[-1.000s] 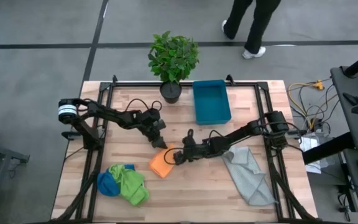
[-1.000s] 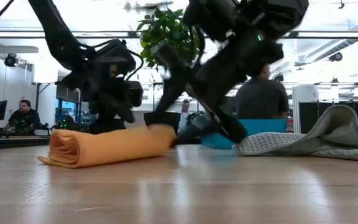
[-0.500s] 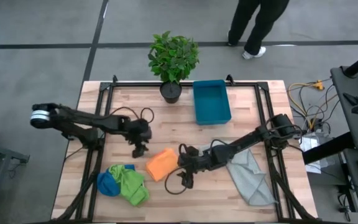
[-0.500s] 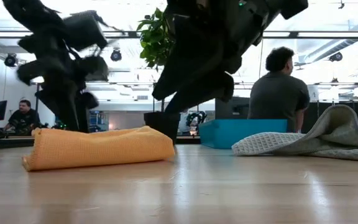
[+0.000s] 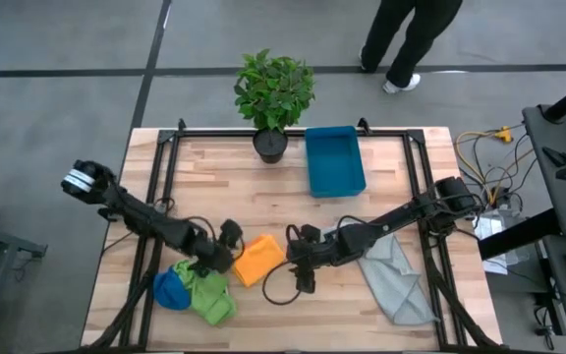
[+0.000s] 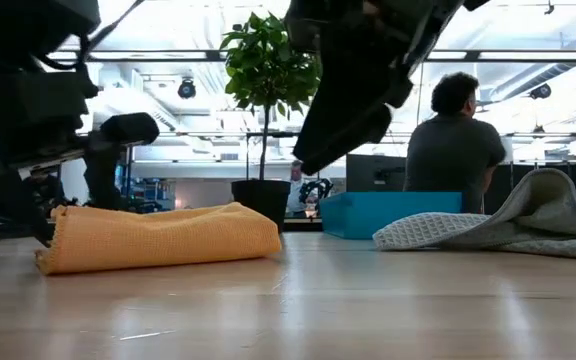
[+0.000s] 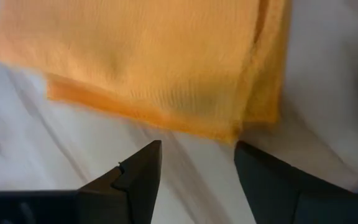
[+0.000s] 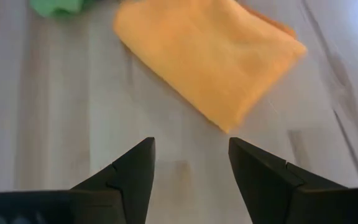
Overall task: Fold microfiber towels
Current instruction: Put the orange microfiber towel into the blue bin
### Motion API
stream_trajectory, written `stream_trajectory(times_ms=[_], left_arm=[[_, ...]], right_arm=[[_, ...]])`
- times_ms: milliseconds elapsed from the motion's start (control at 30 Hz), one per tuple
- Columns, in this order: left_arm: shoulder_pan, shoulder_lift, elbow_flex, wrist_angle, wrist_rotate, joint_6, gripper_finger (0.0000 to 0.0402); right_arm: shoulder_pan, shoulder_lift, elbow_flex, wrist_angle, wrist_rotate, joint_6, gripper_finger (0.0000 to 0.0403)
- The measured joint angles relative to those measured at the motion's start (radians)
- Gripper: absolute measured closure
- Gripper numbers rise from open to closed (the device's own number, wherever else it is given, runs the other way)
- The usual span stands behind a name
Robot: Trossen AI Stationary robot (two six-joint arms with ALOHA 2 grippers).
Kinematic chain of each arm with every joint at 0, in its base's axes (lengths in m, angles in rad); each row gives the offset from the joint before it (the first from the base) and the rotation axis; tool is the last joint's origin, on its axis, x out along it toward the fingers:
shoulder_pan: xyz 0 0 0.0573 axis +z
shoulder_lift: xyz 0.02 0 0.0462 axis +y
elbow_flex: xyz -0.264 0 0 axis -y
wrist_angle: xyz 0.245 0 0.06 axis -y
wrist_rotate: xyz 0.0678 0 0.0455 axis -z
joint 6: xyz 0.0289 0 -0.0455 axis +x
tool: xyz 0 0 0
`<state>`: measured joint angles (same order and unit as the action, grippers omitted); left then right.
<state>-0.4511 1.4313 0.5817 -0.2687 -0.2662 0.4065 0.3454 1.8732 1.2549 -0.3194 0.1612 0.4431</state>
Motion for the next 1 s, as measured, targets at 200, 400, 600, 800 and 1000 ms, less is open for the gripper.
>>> stream_trajectory(times_ms=[200,400,600,800,1000], left_arm=[[-0.055,0.188,0.116,0.087,-0.047,-0.001,0.0211],[-0.048,0.323,0.331,0.064,-0.147,-0.198,0.0211],[-0.033,0.363,0.491,-0.05,-0.233,-0.245,0.0211],[-0.046,0.338,0.515,-0.135,-0.235,-0.246,0.0211],[-0.053,0.333,0.499,-0.139,-0.232,-0.245,0.021]], right_arm=[[0.04,-0.052,-0.001,-0.067,-0.002,0.002,0.0217],[0.129,-0.068,-0.002,-0.069,-0.003,-0.17,0.0226],[0.207,-0.025,-0.022,-0.069,-0.003,-0.482,0.0224],[0.214,0.014,-0.028,-0.059,0.08,-0.589,0.0214],[0.206,0.06,-0.037,0.008,0.216,-0.691,0.0197]])
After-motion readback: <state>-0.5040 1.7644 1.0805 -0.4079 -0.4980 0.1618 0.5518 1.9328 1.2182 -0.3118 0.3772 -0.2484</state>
